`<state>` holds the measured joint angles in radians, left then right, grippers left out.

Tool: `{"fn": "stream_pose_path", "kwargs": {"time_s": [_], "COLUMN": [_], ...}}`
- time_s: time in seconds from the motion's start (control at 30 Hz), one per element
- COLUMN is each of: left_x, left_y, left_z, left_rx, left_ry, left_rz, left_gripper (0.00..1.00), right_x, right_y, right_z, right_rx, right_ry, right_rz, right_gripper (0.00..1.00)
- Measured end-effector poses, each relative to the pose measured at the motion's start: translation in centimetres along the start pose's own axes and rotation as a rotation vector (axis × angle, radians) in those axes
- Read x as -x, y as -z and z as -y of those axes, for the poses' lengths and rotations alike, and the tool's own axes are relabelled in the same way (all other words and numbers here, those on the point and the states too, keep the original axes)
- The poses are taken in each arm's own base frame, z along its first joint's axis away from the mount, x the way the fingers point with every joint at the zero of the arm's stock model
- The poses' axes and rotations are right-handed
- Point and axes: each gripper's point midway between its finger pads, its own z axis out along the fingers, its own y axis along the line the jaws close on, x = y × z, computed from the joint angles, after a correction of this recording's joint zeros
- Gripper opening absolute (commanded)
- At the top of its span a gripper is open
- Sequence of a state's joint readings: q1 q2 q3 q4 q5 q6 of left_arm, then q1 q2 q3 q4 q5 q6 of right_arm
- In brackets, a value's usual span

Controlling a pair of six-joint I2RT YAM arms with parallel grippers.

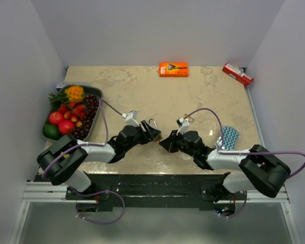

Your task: Unlock with the key

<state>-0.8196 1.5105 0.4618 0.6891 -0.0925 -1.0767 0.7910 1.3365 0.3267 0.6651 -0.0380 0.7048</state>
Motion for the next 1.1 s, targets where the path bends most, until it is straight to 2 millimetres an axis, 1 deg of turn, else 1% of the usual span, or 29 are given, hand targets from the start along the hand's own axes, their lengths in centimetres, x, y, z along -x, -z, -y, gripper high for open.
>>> {"fn": "stream_pose_path", "kwargs": {"time_s": [0.17,0.47,0.67,0.77,0.83,1.0,1.03,1.1], "left_x": [0.0,0.1,0.7,0.6,0.4,-0.3,-0.5,-0.9], "left_y": [0.2,1.1,1.5,1.6,1.6,1.5,1.5,1.5], "left_z": [0.6,1.7,2.6,2.6,2.2,1.2,1.0,1.0], "left_rx": [-0.027,-0.094,-0.125,-0.120,-0.106,-0.063,-0.058,-0.055], "left_ry": [-0.022,-0.037,-0.041,-0.040,-0.034,-0.015,-0.012,0.009], "left_rz": [-0.005,-0.005,0.010,0.008,-0.002,-0.031,-0.039,-0.055], "left_gripper": [0.00,0.00,0.00,0.00,0.00,0.00,0.00,0.00], "right_x": [0.2,0.4,1.1,1.1,0.7,-0.5,-0.5,-0.4], "right_y": [0.3,1.1,1.6,1.6,1.6,1.4,1.3,1.2], "right_z": [-0.1,-1.2,-1.7,-1.7,-1.5,-1.4,-1.2,-1.1], "right_rx": [0.036,0.126,0.168,0.171,0.161,0.127,0.118,0.105], "right_ry": [-0.055,-0.119,-0.144,-0.125,-0.104,-0.048,-0.040,-0.030], "right_rz": [-0.004,-0.013,0.001,0.001,-0.010,-0.033,-0.027,-0.018], "right_gripper": [0.00,0.00,0.00,0.00,0.00,0.09,0.14,0.18]}}
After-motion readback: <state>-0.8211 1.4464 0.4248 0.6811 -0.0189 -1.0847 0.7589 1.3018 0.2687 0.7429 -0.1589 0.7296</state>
